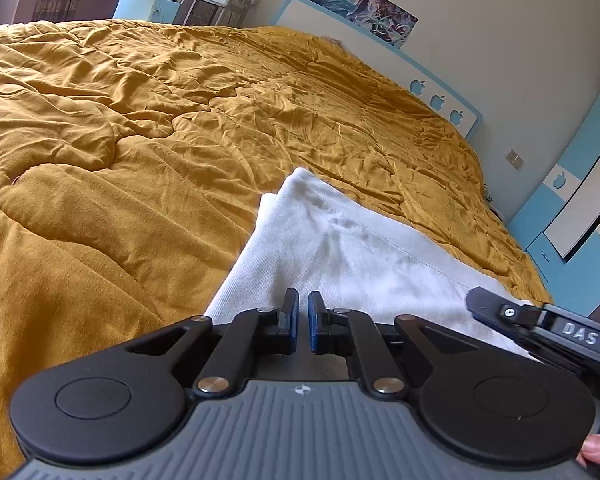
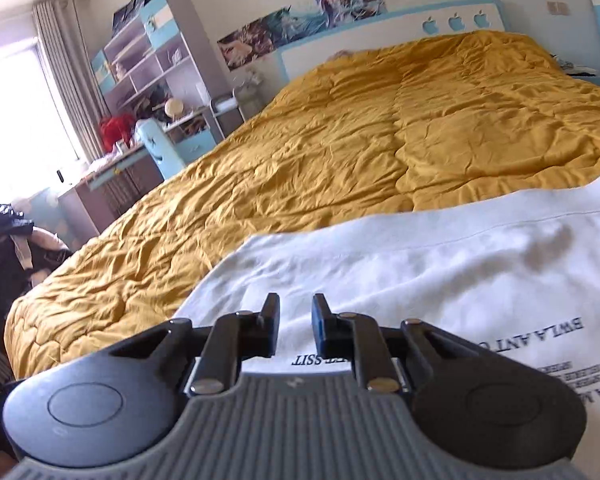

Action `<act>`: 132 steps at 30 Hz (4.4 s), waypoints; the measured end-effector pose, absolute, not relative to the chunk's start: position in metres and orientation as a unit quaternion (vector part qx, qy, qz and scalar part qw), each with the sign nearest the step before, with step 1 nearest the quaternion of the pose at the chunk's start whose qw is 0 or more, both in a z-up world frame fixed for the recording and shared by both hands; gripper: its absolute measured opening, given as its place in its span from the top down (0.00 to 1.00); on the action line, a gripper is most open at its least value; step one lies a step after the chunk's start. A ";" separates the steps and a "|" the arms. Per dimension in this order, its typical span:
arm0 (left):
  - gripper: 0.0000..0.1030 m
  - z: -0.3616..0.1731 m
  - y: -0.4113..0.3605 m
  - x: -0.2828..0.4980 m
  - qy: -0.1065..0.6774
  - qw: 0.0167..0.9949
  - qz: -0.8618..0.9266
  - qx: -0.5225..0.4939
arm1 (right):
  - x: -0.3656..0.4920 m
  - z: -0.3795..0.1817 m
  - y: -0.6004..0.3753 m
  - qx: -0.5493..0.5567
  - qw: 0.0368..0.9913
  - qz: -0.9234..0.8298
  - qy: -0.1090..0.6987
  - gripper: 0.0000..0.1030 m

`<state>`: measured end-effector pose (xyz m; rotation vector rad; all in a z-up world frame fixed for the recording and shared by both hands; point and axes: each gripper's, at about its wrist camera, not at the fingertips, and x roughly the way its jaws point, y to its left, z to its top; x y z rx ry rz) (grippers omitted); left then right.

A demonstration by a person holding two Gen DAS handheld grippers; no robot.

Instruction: Fold small clothes

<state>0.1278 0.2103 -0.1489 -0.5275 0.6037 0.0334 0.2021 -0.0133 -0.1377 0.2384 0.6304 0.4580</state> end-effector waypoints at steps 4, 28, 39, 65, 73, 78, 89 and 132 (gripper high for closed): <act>0.87 -0.149 0.211 0.135 0.306 0.917 0.005 -0.256 | 0.233 -0.159 -0.023 0.164 0.902 0.158 0.367 0.92; 0.35 -0.128 0.198 0.119 0.301 0.917 -0.062 -0.255 | 0.146 -0.130 -0.232 0.310 0.909 0.036 0.275 0.51; 0.29 -0.120 0.197 0.067 0.325 0.854 -0.111 -0.391 | 0.092 -0.121 -0.229 0.291 0.923 0.088 0.236 0.51; 0.34 -0.162 0.212 0.096 0.273 0.857 0.001 -0.437 | 0.091 -0.156 -0.088 0.114 0.915 0.205 0.328 0.99; 0.41 -0.156 0.194 0.103 0.280 0.883 0.066 -0.370 | 0.084 -0.146 -0.091 0.115 0.899 0.228 0.356 1.00; 0.65 -0.158 0.188 0.105 0.273 0.897 0.085 -0.337 | 0.084 -0.134 -0.086 0.098 0.923 0.225 0.297 1.00; 0.65 -0.159 0.187 0.098 0.269 0.914 0.065 -0.297 | 0.075 -0.158 -0.157 0.323 0.877 0.188 0.302 0.50; 1.00 -0.088 0.040 0.073 0.276 0.940 -0.179 -0.090 | 0.081 -0.169 -0.273 0.511 0.833 0.009 0.211 0.89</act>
